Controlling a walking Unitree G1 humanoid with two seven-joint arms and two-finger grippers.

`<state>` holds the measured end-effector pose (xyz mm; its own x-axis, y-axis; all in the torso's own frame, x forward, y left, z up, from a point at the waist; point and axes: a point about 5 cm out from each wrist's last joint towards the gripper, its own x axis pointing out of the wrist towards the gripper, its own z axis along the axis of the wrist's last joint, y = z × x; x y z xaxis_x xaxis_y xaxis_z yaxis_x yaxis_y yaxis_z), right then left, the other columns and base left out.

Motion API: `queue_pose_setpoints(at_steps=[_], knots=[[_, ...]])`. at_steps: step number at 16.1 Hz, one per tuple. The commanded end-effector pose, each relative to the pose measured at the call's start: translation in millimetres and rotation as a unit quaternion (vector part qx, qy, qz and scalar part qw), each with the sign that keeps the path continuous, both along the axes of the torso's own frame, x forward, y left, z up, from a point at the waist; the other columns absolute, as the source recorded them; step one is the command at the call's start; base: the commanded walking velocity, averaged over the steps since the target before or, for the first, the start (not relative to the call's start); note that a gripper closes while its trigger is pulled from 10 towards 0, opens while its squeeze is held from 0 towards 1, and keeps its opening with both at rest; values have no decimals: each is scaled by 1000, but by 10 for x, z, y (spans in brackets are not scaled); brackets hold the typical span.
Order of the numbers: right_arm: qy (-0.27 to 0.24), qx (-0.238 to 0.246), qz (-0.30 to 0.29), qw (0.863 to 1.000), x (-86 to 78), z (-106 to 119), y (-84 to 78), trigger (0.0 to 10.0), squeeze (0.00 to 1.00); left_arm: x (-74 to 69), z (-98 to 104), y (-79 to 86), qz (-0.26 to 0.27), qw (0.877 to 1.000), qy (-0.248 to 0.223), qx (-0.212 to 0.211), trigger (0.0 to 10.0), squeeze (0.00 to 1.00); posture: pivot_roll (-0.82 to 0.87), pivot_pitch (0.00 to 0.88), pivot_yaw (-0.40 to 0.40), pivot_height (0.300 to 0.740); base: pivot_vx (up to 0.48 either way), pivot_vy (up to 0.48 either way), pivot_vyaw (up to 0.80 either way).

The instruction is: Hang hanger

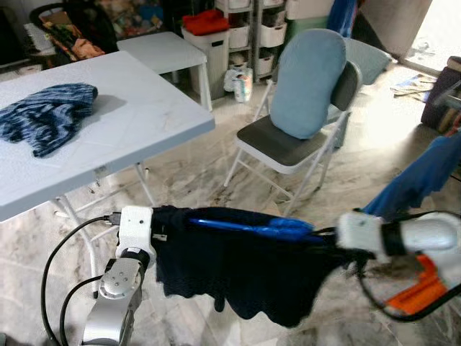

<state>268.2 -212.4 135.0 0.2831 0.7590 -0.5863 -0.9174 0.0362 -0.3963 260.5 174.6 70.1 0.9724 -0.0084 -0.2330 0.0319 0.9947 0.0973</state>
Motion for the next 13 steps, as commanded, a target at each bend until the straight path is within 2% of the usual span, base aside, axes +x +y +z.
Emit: queue_pose_setpoints(at_steps=[1, 3, 5, 7, 11, 13], knots=[[-7, -25, 1, 1000, -8, -59, 37, 10000, 0, 20, 68, 128, 33, 999, -14, 6, 10000, 0, -51, 0, 30, 740, 0, 0, 0], [-46, -27, -11, 999, 50, -100, 135, 10000, 0, 17, 65, 104, 29, 999, -14, 2, 10000, 0, -56, 0, 25, 740, 0, 0, 0], [-60, -27, -8, 998, 52, -182, 248, 10000, 0, 38, 88, 42, 21, 1000, -20, -3, 10000, 0, -55, 0, 23, 740, 0, 0, 0], [-58, -62, 0, 996, 6, -324, 264, 10000, 0, 59, 140, 1, 12, 999, -30, -7, 10000, 0, -53, 0, 20, 740, 0, 0, 0], [-65, -95, 14, 993, -56, -489, 366, 10000, 0, 59, 134, -20, 4, 999, -31, -9, 10000, 0, -58, 0, 16, 740, 0, 0, 0], [-63, -106, 33, 992, -107, -520, 287, 10000, 0, 61, 165, 29, 18, 999, -41, -4, 10000, 0, -54, 0, 14, 740, 0, 0, 0]])
